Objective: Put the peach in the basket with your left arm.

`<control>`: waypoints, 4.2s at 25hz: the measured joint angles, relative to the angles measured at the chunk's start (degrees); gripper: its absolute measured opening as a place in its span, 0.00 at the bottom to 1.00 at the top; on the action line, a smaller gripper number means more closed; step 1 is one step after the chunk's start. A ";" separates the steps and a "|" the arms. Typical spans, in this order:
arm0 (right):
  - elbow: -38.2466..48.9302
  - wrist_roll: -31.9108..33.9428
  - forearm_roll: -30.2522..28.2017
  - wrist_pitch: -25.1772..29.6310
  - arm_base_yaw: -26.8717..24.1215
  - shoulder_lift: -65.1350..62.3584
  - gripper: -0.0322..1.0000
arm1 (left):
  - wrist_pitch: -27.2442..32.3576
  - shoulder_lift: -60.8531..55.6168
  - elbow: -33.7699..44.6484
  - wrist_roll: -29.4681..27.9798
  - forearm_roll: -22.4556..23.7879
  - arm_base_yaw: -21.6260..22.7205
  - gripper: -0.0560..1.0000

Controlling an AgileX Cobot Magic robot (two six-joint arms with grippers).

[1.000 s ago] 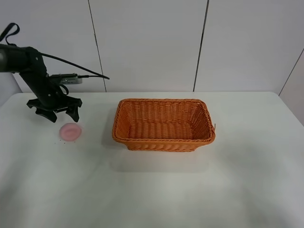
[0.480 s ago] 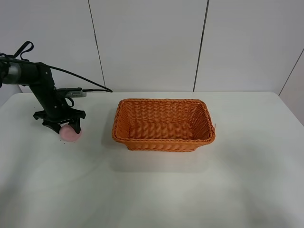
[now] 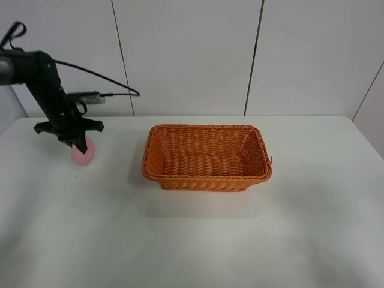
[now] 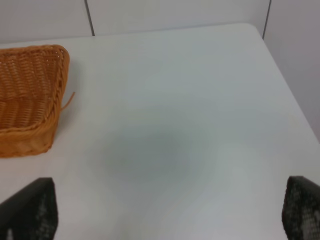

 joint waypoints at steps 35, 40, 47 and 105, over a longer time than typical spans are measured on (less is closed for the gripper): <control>0.00 0.00 0.00 0.00 0.00 0.00 0.70 | 4.82 14.50 -29.54 -5.30 1.07 -34.53 0.16; 0.00 0.00 0.00 0.00 0.00 0.00 0.70 | 4.45 17.41 -29.60 -5.30 1.07 -34.65 0.27; 0.00 0.00 0.00 0.00 0.00 0.00 0.70 | 5.67 17.35 -29.67 -7.07 1.07 -34.65 0.79; 0.00 0.00 0.00 0.00 0.00 0.00 0.70 | 10.99 -35.75 27.02 -1.08 1.29 -2.20 0.83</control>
